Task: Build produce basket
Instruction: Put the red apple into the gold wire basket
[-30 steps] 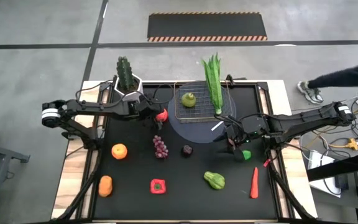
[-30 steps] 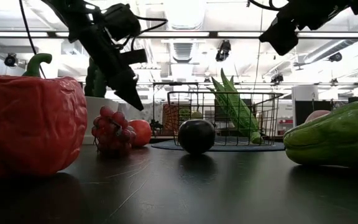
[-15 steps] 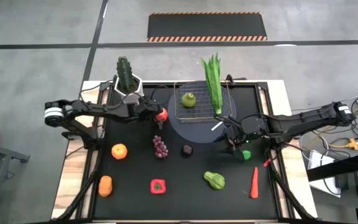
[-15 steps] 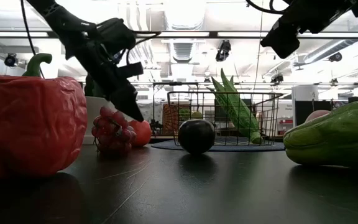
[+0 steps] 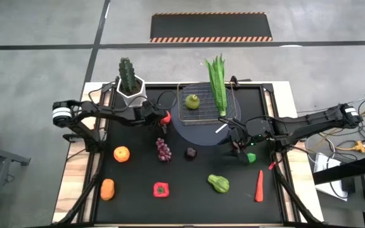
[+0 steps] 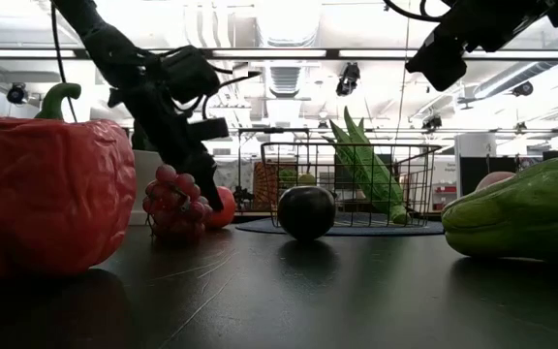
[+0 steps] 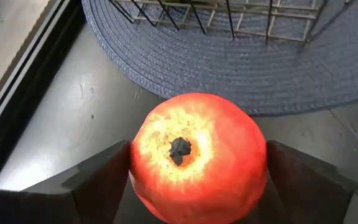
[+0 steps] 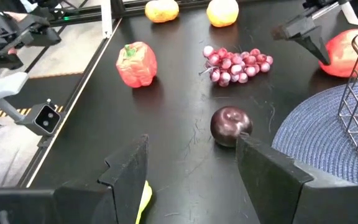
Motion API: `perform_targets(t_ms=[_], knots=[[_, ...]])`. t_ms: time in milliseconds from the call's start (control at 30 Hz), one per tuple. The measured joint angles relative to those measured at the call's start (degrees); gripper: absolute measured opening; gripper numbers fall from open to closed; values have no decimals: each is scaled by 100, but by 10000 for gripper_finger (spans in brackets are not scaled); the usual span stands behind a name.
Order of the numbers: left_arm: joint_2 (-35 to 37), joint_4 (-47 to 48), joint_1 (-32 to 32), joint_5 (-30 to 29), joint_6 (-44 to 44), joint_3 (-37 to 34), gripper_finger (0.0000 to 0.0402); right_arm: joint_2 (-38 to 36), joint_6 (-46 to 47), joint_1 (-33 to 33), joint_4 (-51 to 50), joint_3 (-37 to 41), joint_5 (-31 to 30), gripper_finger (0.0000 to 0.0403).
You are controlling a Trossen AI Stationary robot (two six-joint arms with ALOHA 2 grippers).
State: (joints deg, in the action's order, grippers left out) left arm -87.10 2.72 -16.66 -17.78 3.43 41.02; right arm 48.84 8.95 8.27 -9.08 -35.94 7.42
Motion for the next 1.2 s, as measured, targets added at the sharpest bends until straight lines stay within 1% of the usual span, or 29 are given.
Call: perform_targets(t_ms=[133, 200, 300, 400, 467, 533, 600, 667, 800, 900, 967, 1067, 1200], knots=[[168, 139, 80, -64, -166, 12, 293, -3, -3, 0, 0, 0, 1, 226], [301, 238, 184, -74, -320, 17, 281, -35, -73, 0, -21, 2, 2, 226], [576, 710, 488, -89, -660, 155, 281, -158, -270, 2, -70, 9, 2, 226], [811, 1088, 939, -100, -1078, 435, 281, -394, -399, 2, -58, 77, 8, 226], [877, 1102, 1285, -110, -1319, 717, 281, -565, -473, 0, 76, 197, 6, 226], [877, 1056, 1596, -178, -1391, 1074, 281, -720, -602, 0, 435, 431, 7, 226], [734, 943, 1836, -386, -1348, 1485, 281, -829, -737, 0, 880, 697, 7, 226], [572, 963, 1938, -538, -1216, 1906, 281, -920, -838, 0, 1149, 942, 7, 226], [129, 970, 1849, -660, -807, 2800, 281, -1160, -828, 0, 1387, 1188, 9, 226], [-357, 961, 1662, -656, -452, 3483, 281, -1368, -729, 0, 1399, 1259, 35, 226], [-734, 981, 1475, -601, -303, 3928, 280, -1480, -684, 0, 1388, 1268, 50, 226], [-1288, 1022, 1153, -261, -124, 4527, 280, -1588, -656, 0, 1376, 1279, 52, 226], [-1914, 1051, 734, 61, -148, 5072, 280, -1663, -654, 0, 1366, 1283, 52, 226]])
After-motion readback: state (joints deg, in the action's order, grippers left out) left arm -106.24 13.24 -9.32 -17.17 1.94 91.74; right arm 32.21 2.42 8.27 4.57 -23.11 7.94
